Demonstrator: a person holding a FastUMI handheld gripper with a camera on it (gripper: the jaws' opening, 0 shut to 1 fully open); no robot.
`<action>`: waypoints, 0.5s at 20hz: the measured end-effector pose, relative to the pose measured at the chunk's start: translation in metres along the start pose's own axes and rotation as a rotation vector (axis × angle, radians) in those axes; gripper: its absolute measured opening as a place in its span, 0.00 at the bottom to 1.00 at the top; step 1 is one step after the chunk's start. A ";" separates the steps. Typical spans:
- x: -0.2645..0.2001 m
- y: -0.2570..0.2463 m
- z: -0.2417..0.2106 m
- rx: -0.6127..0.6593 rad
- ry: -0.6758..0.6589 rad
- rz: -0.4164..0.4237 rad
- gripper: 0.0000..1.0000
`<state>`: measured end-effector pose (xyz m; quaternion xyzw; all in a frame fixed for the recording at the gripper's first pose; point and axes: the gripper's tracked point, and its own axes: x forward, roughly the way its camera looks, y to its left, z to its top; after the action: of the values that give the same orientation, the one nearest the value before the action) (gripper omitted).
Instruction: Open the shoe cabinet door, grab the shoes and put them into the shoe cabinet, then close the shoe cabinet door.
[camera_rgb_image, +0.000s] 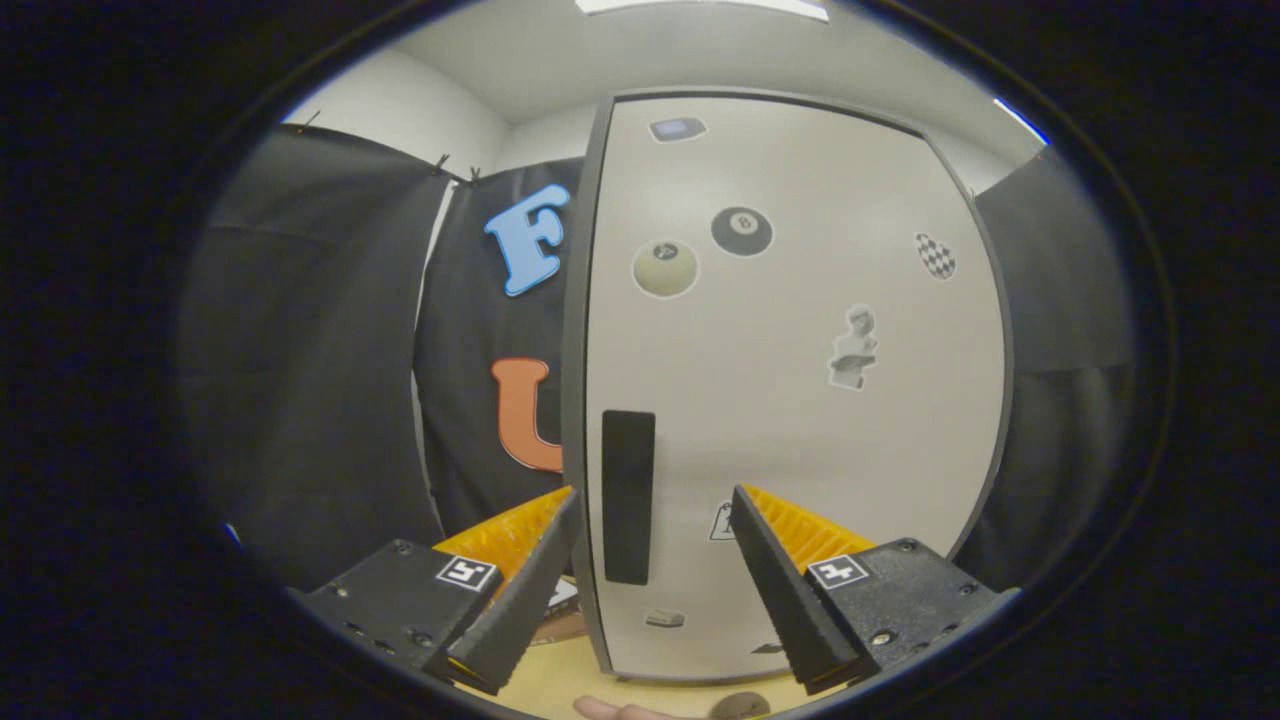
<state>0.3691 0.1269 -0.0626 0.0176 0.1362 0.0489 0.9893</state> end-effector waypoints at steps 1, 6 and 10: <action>0.006 0.003 0.000 0.004 -0.008 0.015 0.98; 0.040 0.006 -0.027 0.053 0.039 0.003 0.92; 0.045 0.011 -0.027 0.039 -0.022 0.006 0.55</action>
<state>0.4036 0.1434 -0.1003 0.0379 0.1264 0.0492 0.9900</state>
